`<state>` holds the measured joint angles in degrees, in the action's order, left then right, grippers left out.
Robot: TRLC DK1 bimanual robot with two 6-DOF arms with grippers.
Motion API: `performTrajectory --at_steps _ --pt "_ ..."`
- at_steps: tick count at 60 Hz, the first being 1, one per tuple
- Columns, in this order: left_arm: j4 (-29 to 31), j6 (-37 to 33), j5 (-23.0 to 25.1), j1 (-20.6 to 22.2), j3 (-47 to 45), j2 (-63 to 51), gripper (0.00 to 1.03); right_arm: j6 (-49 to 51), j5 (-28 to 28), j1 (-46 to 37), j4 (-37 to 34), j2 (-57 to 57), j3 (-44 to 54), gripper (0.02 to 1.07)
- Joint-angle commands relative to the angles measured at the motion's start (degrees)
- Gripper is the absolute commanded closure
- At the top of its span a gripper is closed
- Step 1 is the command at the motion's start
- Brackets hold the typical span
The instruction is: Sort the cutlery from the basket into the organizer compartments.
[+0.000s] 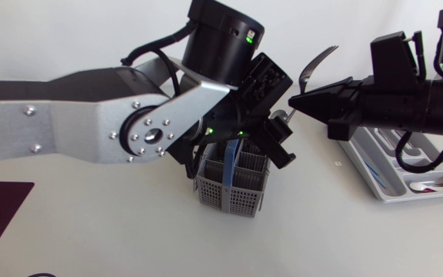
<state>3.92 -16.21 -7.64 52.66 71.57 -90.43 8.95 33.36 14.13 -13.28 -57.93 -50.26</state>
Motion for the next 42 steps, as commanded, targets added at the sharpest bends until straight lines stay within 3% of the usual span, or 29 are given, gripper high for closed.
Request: performTrajectory --at_steps 1,13,25,42 --pt "-0.9 1.0 -1.7 -1.3 0.2 4.0 0.28 -0.8 1.3 -2.5 -1.3 1.6 -0.5 1.01" --pt "0.2 0.4 -1.7 -4.6 -1.7 7.9 0.26 4.4 3.7 -13.0 -5.9 1.6 -1.9 1.01" --pt "2.7 -1.6 -1.7 -6.3 -4.9 10.5 0.24 14.6 6.9 -28.8 -13.7 -7.9 -8.3 1.01" --pt "4.5 -3.7 -1.7 -7.8 -8.8 12.9 0.24 25.2 3.7 -39.7 -19.1 -25.1 -20.0 1.01"
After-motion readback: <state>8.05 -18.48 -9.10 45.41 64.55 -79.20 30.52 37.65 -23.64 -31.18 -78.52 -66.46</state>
